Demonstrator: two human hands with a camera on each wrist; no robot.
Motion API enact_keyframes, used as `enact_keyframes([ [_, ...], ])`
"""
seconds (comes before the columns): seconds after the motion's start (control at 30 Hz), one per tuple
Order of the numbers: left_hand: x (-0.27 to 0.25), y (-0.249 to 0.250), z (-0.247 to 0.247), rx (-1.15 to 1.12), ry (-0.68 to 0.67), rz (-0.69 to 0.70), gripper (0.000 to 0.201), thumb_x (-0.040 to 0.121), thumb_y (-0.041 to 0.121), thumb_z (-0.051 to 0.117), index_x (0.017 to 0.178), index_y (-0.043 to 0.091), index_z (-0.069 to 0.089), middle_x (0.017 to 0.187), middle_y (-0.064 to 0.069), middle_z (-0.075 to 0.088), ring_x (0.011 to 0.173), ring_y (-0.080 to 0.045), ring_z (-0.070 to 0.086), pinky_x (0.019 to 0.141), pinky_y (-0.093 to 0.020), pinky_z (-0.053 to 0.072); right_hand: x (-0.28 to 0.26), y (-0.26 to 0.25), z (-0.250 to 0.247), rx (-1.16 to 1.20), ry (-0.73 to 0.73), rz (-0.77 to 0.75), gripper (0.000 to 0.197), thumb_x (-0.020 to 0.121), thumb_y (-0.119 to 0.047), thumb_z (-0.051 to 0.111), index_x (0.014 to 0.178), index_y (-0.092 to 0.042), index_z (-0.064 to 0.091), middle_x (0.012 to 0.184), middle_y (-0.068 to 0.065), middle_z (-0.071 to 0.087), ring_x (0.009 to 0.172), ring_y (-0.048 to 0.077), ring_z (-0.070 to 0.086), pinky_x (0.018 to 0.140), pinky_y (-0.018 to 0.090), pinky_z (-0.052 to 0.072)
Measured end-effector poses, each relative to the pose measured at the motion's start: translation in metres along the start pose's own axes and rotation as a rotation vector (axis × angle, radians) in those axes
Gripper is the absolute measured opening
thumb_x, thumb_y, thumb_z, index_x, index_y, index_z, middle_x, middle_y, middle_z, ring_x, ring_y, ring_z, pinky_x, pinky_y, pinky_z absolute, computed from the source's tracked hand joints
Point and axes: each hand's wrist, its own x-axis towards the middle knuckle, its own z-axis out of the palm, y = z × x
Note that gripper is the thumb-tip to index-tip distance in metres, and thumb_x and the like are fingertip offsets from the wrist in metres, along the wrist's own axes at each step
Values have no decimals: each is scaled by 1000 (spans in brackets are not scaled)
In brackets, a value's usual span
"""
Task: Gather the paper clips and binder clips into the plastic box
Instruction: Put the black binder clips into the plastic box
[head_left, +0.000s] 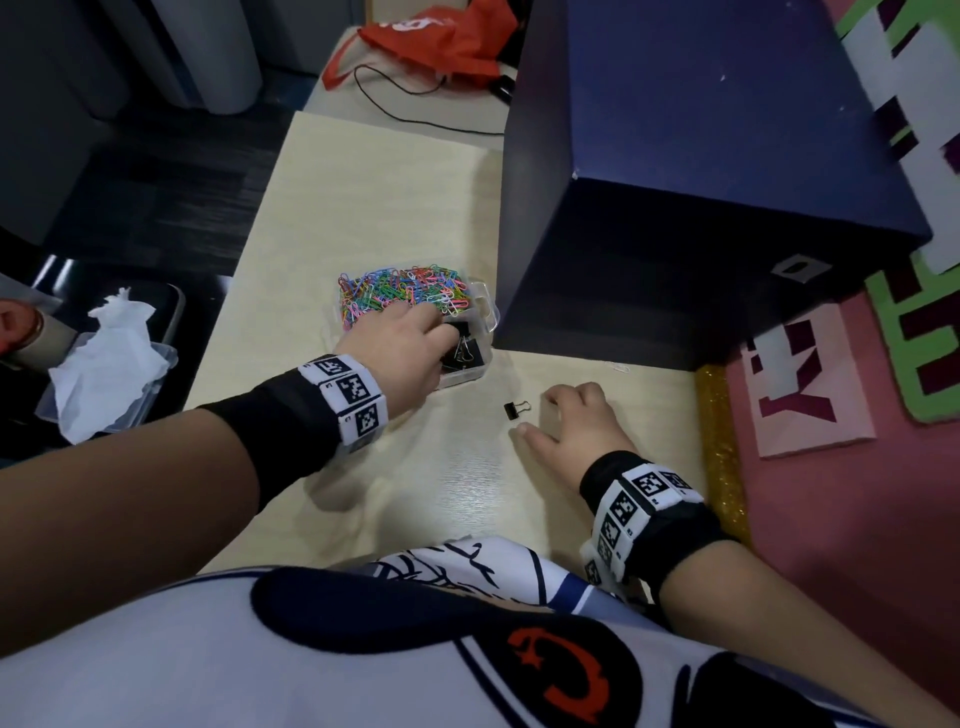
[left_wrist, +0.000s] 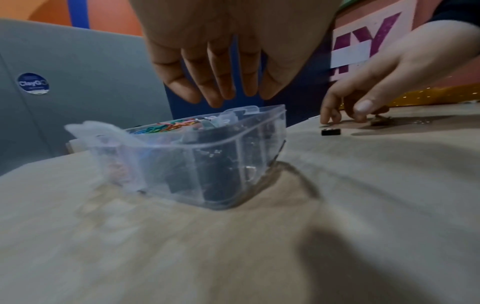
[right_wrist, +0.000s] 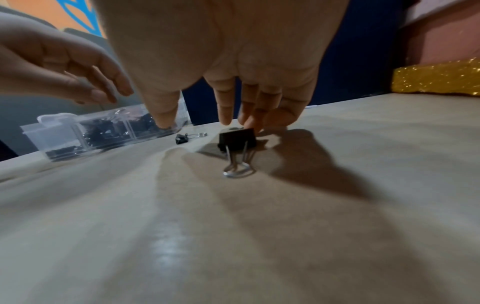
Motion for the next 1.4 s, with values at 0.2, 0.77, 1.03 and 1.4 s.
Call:
enact_keyframes([
  [0.2, -11, 34, 10, -56, -139, 298, 22, 82, 23, 61, 102, 15, 65, 98, -9, 61, 86, -33, 60, 68, -41, 54, 0, 5, 2, -27, -24, -39, 47, 92, -29, 51, 137, -23, 41, 134, 1, 34, 118, 21, 46, 101, 28, 39],
  [0.77, -33, 37, 20, -18, -407, 246, 31, 96, 31, 38, 123, 27, 52, 120, 3, 50, 109, -22, 51, 81, -32, 46, -6, -6, 6, -146, -90, -185, 54, 91, -20, 49, 138, -43, 34, 136, 0, 26, 126, 18, 29, 94, 27, 37],
  [1.03, -53, 58, 39, -17, -630, 491, 48, 84, 58, 55, 124, 32, 48, 117, 4, 48, 108, -21, 49, 85, -41, 48, -18, -8, 9, -192, -112, -192, 59, 89, -8, 43, 134, -45, 39, 139, -2, 27, 127, 20, 28, 101, 28, 34],
  [1.4, -54, 71, 44, 34, -527, 371, 40, 90, 41, 50, 126, 24, 49, 119, 0, 49, 108, -24, 51, 84, -41, 49, -28, 1, 17, -150, 40, -159, 21, 91, -14, 49, 109, -19, 58, 112, 5, 44, 100, 26, 49, 79, 39, 53],
])
